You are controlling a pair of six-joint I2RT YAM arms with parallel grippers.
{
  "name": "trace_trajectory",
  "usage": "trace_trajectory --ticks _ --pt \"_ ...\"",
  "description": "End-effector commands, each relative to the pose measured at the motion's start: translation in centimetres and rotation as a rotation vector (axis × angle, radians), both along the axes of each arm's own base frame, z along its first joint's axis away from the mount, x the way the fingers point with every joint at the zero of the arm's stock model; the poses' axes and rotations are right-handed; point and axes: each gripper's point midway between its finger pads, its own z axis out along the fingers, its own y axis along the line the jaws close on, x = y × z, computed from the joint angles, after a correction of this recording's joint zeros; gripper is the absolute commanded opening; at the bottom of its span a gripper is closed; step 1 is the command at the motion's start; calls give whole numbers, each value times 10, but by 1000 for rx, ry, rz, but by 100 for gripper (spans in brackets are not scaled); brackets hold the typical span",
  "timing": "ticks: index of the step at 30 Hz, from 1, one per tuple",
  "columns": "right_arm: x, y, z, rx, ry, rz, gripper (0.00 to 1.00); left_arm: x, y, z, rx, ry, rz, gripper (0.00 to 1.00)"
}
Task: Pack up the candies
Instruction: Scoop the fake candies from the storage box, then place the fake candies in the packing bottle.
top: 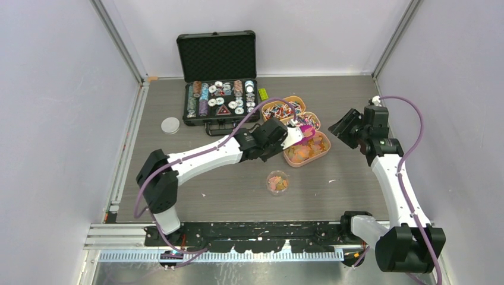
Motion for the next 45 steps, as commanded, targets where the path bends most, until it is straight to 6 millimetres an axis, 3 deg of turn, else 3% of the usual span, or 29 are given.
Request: trace_trajectory --ticks 1,6,13,20,25,36,45 --pt "-4 4 22 2 -62 35 61 -7 8 46 -92 -29 24 0" --pt "-6 7 18 11 -59 47 70 -26 27 69 -115 10 43 0" --pt "-8 7 8 12 -63 45 71 -61 67 99 -129 79 87 0" --pt "-9 4 8 -11 -66 46 72 -110 111 93 -44 243 118 0" --pt "-6 6 4 -3 -58 59 71 -139 133 88 -5 349 161 0" --pt "-9 9 3 9 -64 67 71 -167 144 91 84 460 181 0" --pt "-13 11 0 10 -62 79 71 -181 135 83 228 542 156 0"
